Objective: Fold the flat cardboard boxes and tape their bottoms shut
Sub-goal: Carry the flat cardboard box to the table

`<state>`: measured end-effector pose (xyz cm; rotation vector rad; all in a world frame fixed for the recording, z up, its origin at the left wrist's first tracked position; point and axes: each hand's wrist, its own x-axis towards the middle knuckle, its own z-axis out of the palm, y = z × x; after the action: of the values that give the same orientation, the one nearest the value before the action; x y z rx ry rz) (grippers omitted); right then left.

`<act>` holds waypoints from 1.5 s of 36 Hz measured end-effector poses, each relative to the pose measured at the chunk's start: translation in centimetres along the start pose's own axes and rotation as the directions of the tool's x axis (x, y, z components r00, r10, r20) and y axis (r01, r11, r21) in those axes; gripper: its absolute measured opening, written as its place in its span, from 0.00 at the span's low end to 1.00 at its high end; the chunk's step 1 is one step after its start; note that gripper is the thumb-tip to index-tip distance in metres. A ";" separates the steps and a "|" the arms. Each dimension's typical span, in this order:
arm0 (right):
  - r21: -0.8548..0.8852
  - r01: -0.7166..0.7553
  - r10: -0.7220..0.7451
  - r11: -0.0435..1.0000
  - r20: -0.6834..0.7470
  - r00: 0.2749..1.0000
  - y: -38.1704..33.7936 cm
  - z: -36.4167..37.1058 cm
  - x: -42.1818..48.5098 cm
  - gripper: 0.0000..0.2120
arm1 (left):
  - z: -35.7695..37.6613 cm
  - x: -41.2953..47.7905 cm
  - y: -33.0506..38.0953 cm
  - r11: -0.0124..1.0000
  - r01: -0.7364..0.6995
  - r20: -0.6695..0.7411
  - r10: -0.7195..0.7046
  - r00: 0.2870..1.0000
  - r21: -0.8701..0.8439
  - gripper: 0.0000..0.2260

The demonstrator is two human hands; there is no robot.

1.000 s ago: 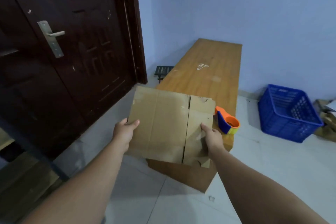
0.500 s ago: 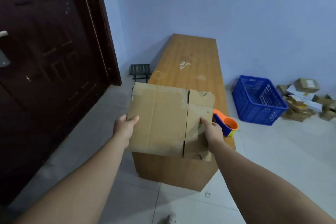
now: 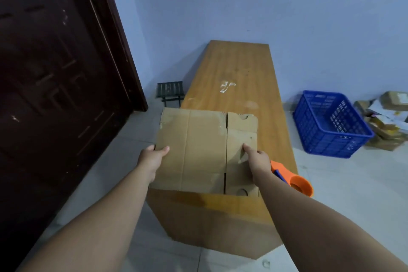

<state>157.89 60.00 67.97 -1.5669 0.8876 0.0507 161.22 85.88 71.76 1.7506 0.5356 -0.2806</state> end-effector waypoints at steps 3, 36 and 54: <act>-0.009 -0.003 0.003 1.000 -0.016 1.000 -1.1 0.8 1.7 0.29 | 0.8 2.0 0.9 1.000 0.002 0.002 -0.002 1.000 0.009 0.26; -0.015 -0.073 0.067 0.997 -0.249 0.966 -7.9 6.0 12.7 0.27 | 7.1 22.5 8.1 0.987 0.078 0.282 -0.116 0.952 0.142 0.31; -0.074 -0.095 0.079 0.993 -0.192 0.978 -12.9 7.2 24.0 0.20 | 13.3 30.0 12.5 0.986 0.047 0.241 -0.085 0.967 0.157 0.28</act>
<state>185.12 53.38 64.83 -1.6282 1.1158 0.0011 194.56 77.00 65.30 1.8123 0.4001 -0.5916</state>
